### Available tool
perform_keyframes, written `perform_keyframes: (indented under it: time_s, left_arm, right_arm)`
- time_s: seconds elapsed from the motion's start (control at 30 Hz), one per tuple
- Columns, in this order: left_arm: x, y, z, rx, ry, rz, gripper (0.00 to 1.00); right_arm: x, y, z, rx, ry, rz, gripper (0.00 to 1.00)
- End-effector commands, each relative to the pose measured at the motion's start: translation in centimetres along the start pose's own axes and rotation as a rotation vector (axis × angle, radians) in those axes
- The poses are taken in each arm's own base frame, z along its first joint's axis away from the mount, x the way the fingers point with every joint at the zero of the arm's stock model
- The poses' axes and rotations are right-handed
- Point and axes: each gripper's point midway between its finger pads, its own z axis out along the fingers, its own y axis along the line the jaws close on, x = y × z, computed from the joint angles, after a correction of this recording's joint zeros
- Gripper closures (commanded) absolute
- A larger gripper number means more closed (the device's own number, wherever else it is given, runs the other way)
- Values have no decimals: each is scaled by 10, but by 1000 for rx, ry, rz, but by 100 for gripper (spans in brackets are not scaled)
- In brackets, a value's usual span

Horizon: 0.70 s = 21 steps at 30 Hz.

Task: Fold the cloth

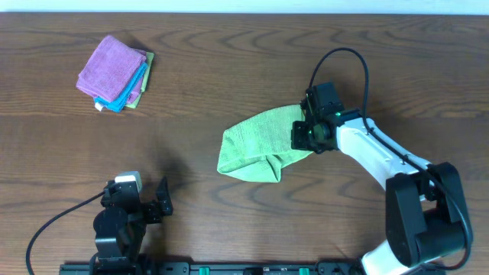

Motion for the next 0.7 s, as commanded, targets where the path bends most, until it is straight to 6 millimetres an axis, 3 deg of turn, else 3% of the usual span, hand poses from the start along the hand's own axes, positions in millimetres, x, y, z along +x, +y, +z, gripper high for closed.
perform_keyframes:
  time_s: [0.0,0.13,0.23,0.67]
  left_arm:
    - [2,3,1,-11,0,-7,5]
    - [2,3,1,-11,0,-7,5]
    - [2,3,1,-11,0,-7,5]
    - [2,3,1,-11,0,-7,5]
  right_arm:
    - [-2,6,-1,-14,1,-8,99]
    - [-7,19,-3,-75,-5,-16,98]
    - [-21,35,-9,-129,-48,-36,98]
    - [-102,113,-47,-341,-407,-71,99]
